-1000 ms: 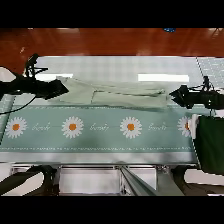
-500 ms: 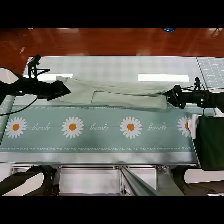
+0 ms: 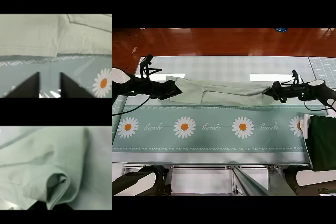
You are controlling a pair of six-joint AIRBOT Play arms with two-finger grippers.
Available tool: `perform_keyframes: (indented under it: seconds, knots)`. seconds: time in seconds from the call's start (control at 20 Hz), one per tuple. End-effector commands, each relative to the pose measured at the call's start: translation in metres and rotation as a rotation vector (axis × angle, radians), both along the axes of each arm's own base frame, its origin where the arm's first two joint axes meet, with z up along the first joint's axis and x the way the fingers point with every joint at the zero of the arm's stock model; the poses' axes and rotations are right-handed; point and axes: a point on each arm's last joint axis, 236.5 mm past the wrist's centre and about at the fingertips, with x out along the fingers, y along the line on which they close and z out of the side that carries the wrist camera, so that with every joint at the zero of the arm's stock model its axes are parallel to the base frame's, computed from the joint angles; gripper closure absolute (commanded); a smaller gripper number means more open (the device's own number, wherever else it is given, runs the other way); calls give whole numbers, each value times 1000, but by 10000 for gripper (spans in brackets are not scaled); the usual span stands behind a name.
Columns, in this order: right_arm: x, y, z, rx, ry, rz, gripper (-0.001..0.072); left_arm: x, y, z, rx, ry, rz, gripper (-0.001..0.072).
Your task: Fold the shirts.
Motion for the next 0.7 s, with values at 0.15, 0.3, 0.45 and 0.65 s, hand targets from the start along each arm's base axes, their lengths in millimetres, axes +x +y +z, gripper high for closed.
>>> perform_keyframes:
  seconds: [0.15,0.3,0.45,0.65]
  knots:
    - [-43,-23,75,-230,-74,135,690,11,-35,14,-75,-92,-71,686]
    - [-81,-29,121,-334,-166,130,690,17,-93,6,-144,-113,-131,686]
    - [-121,-16,166,-340,-266,120,690,9,-165,-24,-151,-51,-242,686]
    - [-161,-5,207,-340,-344,90,690,-19,-274,-63,-165,59,-418,687]
